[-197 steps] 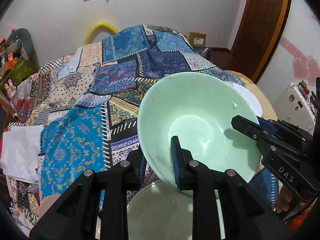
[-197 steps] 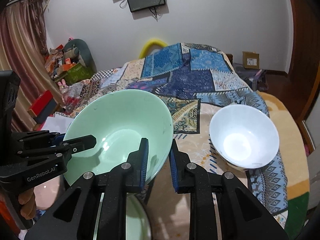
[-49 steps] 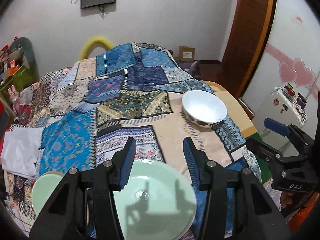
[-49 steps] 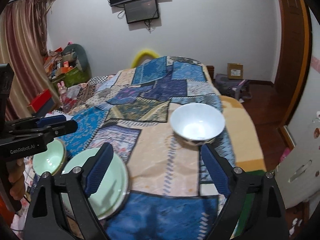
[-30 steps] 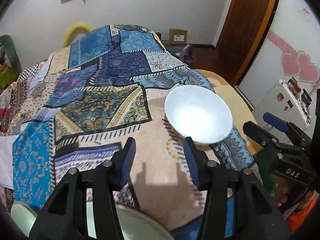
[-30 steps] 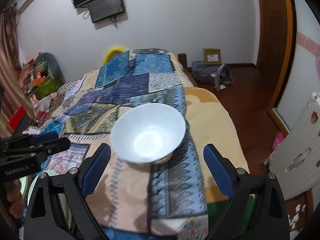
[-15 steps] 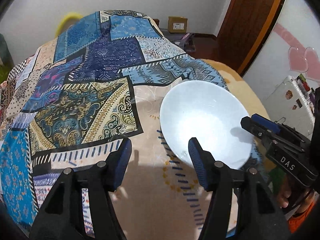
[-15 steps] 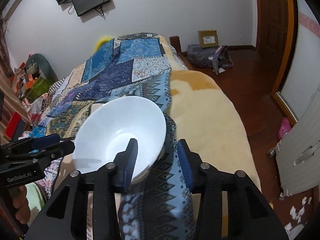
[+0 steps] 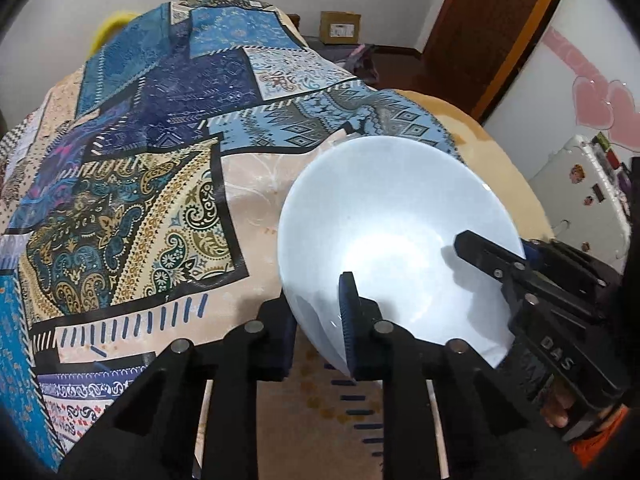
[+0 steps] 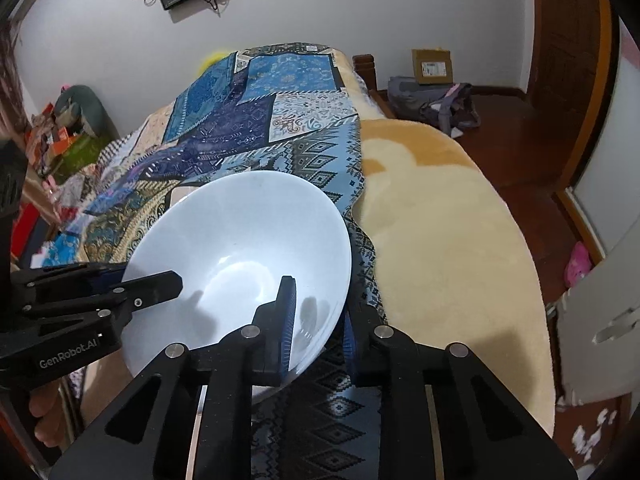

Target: Organize plates and bowls

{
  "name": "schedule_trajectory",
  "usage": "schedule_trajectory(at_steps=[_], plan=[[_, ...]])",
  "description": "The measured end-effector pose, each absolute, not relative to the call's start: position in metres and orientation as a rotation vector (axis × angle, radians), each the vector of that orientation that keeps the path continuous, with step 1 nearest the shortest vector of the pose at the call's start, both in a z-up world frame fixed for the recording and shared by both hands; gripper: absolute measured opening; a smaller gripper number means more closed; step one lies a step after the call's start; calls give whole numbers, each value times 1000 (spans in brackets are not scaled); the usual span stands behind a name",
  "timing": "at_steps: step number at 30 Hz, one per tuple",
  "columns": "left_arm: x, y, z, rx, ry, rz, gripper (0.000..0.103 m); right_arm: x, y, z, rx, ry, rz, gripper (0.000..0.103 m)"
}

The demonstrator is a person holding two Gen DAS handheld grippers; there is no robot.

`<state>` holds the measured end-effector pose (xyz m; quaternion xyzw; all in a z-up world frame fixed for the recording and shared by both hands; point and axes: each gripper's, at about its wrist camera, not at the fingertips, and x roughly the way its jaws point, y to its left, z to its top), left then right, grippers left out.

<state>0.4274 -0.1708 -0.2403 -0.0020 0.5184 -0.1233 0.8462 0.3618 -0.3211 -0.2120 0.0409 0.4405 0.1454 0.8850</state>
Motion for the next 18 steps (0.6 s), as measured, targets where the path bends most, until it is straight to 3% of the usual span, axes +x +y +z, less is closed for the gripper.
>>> schedule_trajectory(at_steps=[18], plan=[[378, -153, -198, -44, 1056, -262, 19, 330, -308, -179, 119, 879, 325, 19]])
